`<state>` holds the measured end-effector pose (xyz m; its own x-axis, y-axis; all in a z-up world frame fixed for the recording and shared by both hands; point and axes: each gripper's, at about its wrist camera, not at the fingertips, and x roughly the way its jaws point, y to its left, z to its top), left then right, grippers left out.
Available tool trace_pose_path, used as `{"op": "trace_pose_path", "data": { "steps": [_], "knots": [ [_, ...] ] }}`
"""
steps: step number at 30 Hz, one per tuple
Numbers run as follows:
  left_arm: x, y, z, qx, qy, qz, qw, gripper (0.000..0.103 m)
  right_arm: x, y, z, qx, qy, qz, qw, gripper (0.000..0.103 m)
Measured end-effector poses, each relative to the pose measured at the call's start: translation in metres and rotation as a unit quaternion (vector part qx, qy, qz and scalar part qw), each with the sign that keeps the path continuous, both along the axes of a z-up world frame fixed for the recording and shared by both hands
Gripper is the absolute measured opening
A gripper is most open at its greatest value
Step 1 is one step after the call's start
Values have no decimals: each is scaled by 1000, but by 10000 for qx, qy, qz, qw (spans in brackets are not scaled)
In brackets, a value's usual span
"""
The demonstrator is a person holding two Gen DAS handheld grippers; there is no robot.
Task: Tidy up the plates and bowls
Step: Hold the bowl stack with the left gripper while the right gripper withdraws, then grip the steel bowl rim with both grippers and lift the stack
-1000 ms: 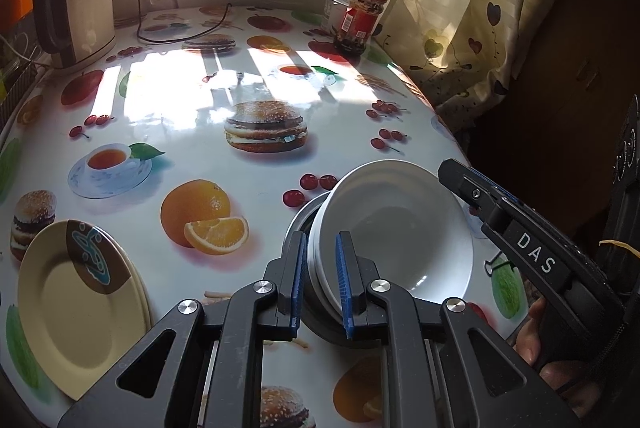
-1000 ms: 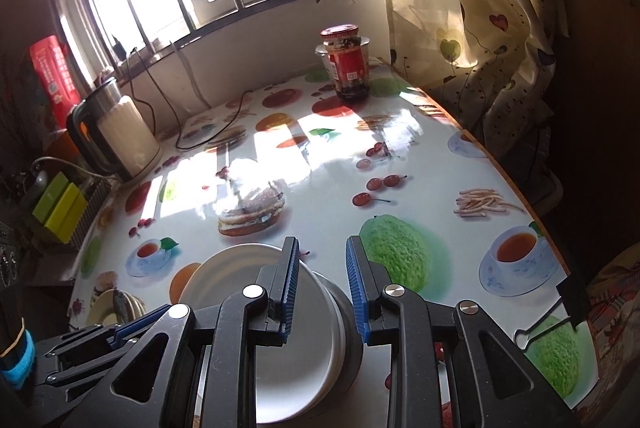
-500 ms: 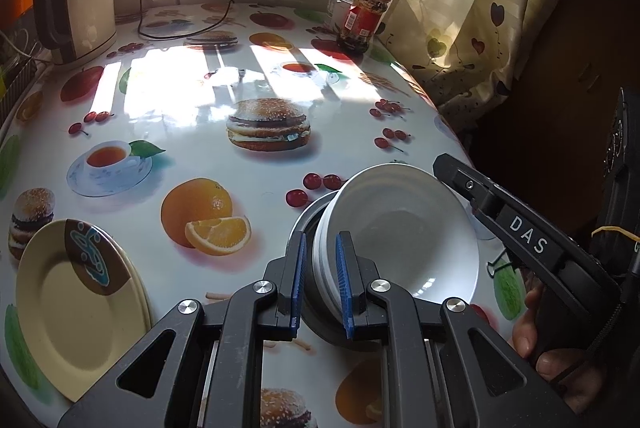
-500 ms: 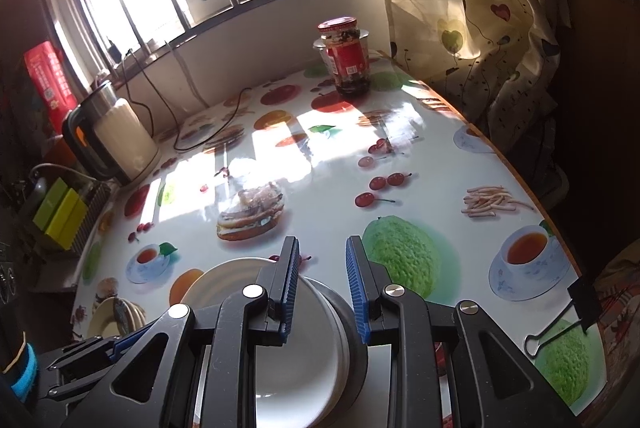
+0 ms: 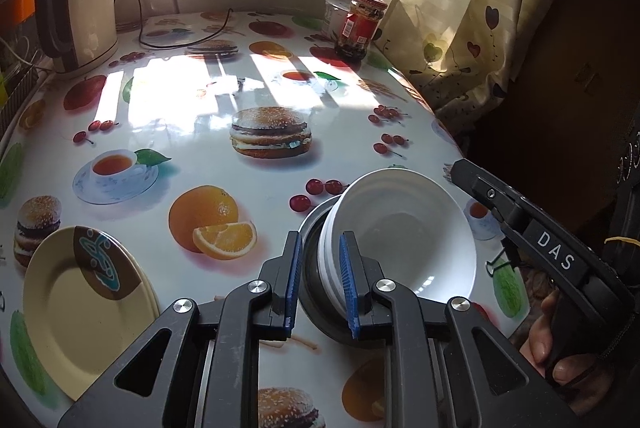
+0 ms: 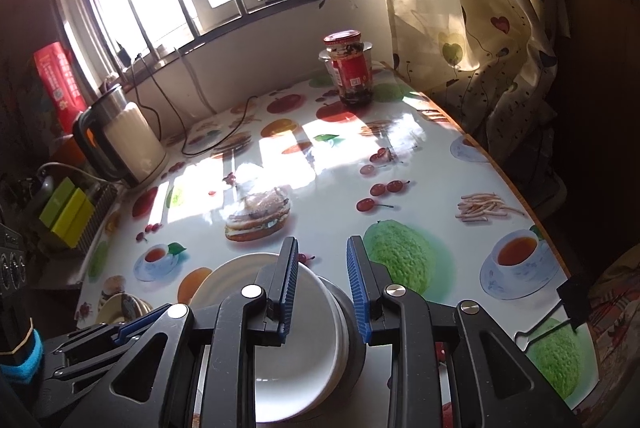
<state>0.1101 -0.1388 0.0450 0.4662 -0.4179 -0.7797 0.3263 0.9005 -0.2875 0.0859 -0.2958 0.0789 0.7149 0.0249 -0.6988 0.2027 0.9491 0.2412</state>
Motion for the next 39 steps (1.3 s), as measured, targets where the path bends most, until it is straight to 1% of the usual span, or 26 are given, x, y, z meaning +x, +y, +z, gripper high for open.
{"op": "trace_pose_path", "data": {
  "steps": [2, 5, 7, 13, 17, 19, 20, 23, 26, 29, 32, 36, 39],
  "knots": [
    [-2, 3, 2, -16, -43, -22, 10000, 22, -6, -1, 4, 23, -42, -10, 10000, 33],
    [-6, 9, 5, 20, -99, 13, 9999, 22, -17, -1, 11, 18, -143, 36, 9999, 35],
    [-9, 13, 6, 22, -127, 28, 9999, 23, -23, -1, 14, 13, -170, 15, 9999, 39],
    [-20, 30, 9, 57, -231, 90, 9997, 23, -46, -6, 19, 50, -246, -25, 9997, 44],
    [-26, 39, 7, 98, -245, 142, 9996, 23, -57, -6, 14, 10, -197, -15, 9998, 45],
    [-29, 42, 5, 16, -203, 105, 9997, 23, -62, -8, 10, 69, -169, -44, 9998, 46],
    [-32, 43, 4, 8, -222, 100, 9997, 23, -64, -8, 7, 81, -141, -49, 9999, 46],
    [-40, 47, 3, 140, -397, 103, 9991, 23, -73, -7, 0, 45, -94, 12, 9999, 46],
    [-42, 50, -5, 23, -266, 46, 9996, 23, -81, -10, -6, 11, -79, -52, 10000, 46],
    [-45, 47, -11, 84, -232, 31, 9997, 23, -84, -16, -14, 117, -8, -116, 9999, 46],
    [-46, 45, -15, -8, -179, -17, 9998, 23, -87, -16, -20, 95, 44, -108, 9999, 46],
    [-45, 41, -23, 6, -123, -41, 9999, 23, -88, -18, -26, 109, 54, -95, 9999, 46],
    [-43, 38, -27, -8, -115, -86, 9999, 23, -86, -19, -33, 101, 144, -81, 9998, 46]
  ]
}}
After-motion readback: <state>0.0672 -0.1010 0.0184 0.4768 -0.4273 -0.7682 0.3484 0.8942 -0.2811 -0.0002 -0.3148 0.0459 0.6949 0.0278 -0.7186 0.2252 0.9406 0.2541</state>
